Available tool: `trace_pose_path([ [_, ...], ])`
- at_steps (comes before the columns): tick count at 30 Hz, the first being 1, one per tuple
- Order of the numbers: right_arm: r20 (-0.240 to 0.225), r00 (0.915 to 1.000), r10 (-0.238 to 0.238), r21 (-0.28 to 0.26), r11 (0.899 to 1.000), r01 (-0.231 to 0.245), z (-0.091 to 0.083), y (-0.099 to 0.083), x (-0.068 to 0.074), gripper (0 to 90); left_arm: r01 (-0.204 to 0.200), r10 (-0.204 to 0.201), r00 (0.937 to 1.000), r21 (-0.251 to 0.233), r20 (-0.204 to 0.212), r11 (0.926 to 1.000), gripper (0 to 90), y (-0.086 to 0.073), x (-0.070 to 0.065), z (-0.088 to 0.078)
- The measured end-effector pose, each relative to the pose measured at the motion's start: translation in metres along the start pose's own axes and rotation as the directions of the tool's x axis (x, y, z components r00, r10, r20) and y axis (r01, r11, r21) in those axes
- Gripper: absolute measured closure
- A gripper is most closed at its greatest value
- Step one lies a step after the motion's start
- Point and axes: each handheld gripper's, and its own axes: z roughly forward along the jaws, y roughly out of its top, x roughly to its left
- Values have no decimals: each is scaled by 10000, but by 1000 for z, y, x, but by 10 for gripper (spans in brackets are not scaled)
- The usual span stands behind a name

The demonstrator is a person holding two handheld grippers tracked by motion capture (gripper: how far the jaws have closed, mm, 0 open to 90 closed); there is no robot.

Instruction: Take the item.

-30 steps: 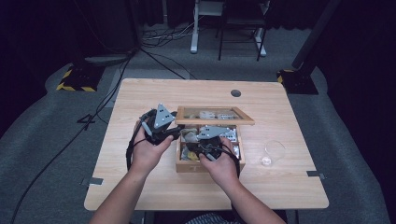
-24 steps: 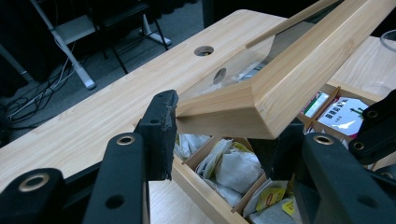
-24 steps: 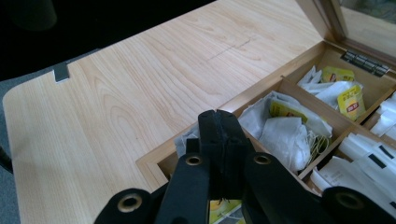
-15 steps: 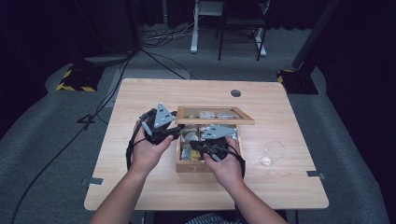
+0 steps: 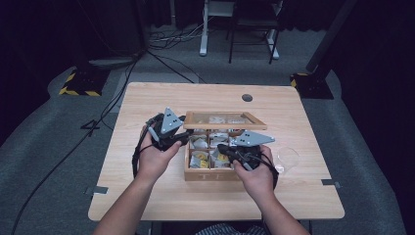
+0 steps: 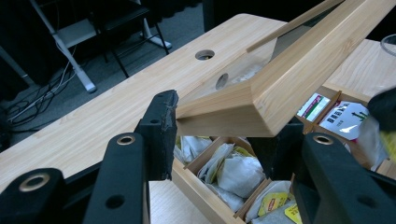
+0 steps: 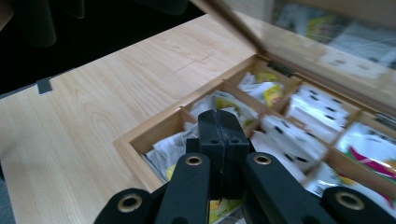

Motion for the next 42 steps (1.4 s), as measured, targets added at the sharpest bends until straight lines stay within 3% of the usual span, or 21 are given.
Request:
trace_pose_path([
  [11,1110,9929,419,-454,9983,-370,-45,-9,-29,900,6,-6,10000,-7,-79,10000,539,0,0,0],
  [15,1370,9894,472,-387,9984,-423,-53,-13,-36,900,53,-53,10000,-32,-39,10000,539,0,-1,0],
  [16,1601,9860,464,-297,9987,-422,-58,-16,-40,900,35,-35,10000,-41,-34,10000,537,0,0,0],
  [21,1883,9803,595,-270,9981,-554,-68,-20,-48,900,81,-80,10000,-38,12,10000,534,-1,0,0],
  [25,2267,9708,780,-382,9967,-712,-83,-23,-58,900,76,-76,10000,-36,-8,10000,535,-1,0,0],
  [42,3180,9382,1365,-419,9906,-1300,-111,-42,-86,900,12,-12,10000,15,-28,10000,536,-1,-1,0],
])
